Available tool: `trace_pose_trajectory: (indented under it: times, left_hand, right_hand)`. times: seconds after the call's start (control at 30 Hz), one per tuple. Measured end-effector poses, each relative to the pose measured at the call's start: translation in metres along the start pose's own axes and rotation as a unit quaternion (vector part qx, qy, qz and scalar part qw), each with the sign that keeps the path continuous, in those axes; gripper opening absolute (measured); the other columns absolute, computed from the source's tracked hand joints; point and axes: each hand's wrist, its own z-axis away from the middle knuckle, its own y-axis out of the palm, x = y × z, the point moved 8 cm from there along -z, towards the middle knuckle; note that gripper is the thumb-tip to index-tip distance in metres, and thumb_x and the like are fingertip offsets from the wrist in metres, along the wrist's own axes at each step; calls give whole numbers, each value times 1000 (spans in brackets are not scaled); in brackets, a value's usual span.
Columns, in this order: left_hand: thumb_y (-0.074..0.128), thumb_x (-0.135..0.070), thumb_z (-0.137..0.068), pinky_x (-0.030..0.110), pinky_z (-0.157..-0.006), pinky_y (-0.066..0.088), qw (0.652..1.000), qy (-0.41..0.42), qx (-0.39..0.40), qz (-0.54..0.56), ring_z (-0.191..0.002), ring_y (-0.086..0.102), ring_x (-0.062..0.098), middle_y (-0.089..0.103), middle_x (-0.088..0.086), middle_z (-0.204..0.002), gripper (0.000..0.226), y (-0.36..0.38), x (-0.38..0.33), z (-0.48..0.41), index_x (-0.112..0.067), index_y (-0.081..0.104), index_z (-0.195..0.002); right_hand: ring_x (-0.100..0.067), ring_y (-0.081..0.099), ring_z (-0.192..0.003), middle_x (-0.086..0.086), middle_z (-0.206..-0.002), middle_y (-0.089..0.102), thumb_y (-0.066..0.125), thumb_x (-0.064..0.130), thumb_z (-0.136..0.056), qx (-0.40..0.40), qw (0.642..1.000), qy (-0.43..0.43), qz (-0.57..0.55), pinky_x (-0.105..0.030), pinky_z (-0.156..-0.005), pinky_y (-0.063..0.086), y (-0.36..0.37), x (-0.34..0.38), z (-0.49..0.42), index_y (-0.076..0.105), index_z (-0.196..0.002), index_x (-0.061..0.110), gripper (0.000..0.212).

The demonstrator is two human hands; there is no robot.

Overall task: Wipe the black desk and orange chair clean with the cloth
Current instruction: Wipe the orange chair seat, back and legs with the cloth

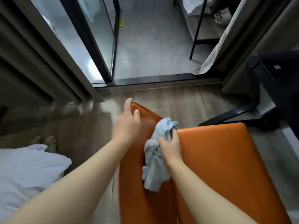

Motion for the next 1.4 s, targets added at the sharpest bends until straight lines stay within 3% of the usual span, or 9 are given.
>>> trace_pose_trajectory:
  times: [0.2,0.37,0.5,0.6,0.77,0.93,1.07,1.23,1.4]
  left_hand:
    - [31,-31,-100,38,-101,41,961,-45,-17,272,-109,58,19,65,1,-113,34,-3,13,-1,-24,59,-119]
    - [31,-34,-98,26,-72,39,976,-61,-19,209,-89,53,9,59,-10,-98,31,-3,18,0,-31,56,-115]
    - [38,-32,-96,35,-70,44,957,-93,-40,271,-78,55,20,59,-3,-77,25,-5,25,-4,-26,57,-81]
    - [39,-41,-86,50,-81,47,945,-107,-24,307,-85,58,31,63,10,-83,28,-1,26,-6,-21,58,-76]
    - [31,-38,-98,42,-75,42,967,-77,-27,242,-71,46,17,49,-5,-72,29,-4,20,-1,-28,47,-75]
    - [37,-34,-97,34,-71,42,958,-113,-16,262,-77,51,16,55,-6,-78,22,0,25,-4,-30,52,-81]
    - [36,-36,-98,34,-69,41,965,-92,-30,244,-75,51,16,55,-5,-76,26,-4,24,-5,-28,51,-79]
    - [26,-48,-98,39,-73,48,976,-70,-19,206,-80,56,18,57,-3,-83,33,-4,23,-4,-31,52,-88]
    - [34,-40,-98,38,-76,45,969,-85,-21,230,-76,53,17,56,-2,-78,28,-2,24,-5,-30,51,-78]
  right_hand:
    - [-24,41,-117,2,-116,47,32,77,-73,36,965,-207,155,-40,-98,37,52,88,-8,29,-130,56,61]
    - [-32,30,-134,-15,-141,40,32,57,-95,30,975,54,213,-38,-111,22,28,6,-34,44,-138,26,54]
    - [-27,51,-114,-6,-115,63,28,64,-88,-34,988,-153,-8,-35,-98,37,44,83,-22,64,-87,36,46]
    - [-30,49,-98,-6,-103,62,34,48,-82,-92,960,-259,51,-26,-81,31,55,97,-3,57,-80,28,31]
    - [-33,55,-107,-17,-113,57,45,15,-93,-129,989,53,52,-41,-93,41,25,9,-41,46,-108,7,17]
    - [-8,61,-92,11,-93,64,43,45,-78,-92,977,-111,-157,-21,-80,46,40,54,-11,52,-94,30,24]
    - [-17,48,-116,-4,-121,56,46,62,-81,-85,984,-156,-4,-32,-100,37,49,49,-17,58,-114,24,52]
    - [-31,49,-118,-12,-122,56,50,28,-94,-151,986,62,25,-41,-103,34,25,-12,-64,60,-114,3,33]
    - [-21,52,-102,-5,-104,65,53,44,-79,-143,954,-261,-30,-29,-88,43,51,54,20,61,-100,22,31]
